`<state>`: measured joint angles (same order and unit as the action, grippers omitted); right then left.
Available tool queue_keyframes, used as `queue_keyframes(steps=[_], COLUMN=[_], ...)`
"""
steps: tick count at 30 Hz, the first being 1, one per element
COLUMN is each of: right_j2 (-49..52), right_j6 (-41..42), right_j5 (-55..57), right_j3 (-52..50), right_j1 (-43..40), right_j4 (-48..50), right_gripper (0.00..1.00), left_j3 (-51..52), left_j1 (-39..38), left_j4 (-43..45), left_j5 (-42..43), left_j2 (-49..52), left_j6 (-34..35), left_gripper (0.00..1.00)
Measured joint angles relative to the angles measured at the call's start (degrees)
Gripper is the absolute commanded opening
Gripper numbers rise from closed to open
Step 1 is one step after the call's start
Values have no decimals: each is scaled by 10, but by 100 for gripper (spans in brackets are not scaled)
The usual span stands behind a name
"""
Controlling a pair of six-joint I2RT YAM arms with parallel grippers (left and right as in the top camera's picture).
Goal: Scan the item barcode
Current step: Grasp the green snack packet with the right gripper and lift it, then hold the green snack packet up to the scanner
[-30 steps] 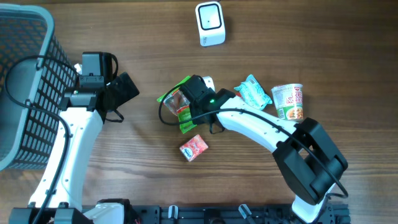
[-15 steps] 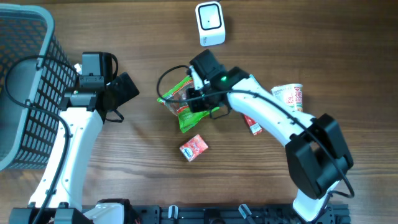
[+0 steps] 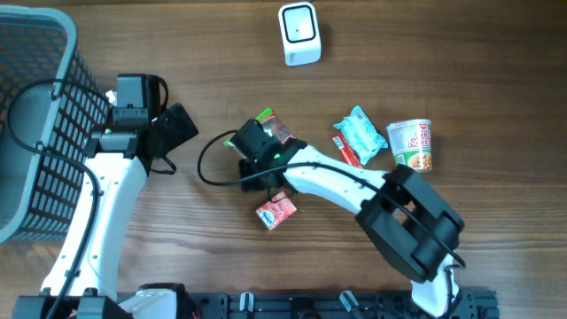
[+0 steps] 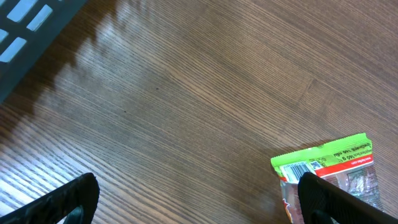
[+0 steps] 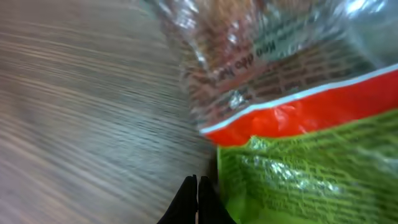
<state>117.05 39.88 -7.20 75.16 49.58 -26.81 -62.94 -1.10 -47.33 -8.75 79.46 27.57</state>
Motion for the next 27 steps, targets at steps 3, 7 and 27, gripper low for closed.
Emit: queue_keyframes(steps=[3, 7, 27], right_j2=[2, -3, -90], right_j6=[0, -45, -283], right_j5=[4, 2, -24], right_j3=[1, 4, 130], right_j1=[-7, -53, -189], right_j4=[-26, -70, -210], right_gripper=[4, 4, 99], left_j3=[0, 0, 0], left_j1=[0, 0, 0], left_j4=[0, 0, 0], left_j5=[0, 0, 0], left_j2=[0, 0, 0], left_j6=[0, 0, 0], left_gripper=[100, 100, 100])
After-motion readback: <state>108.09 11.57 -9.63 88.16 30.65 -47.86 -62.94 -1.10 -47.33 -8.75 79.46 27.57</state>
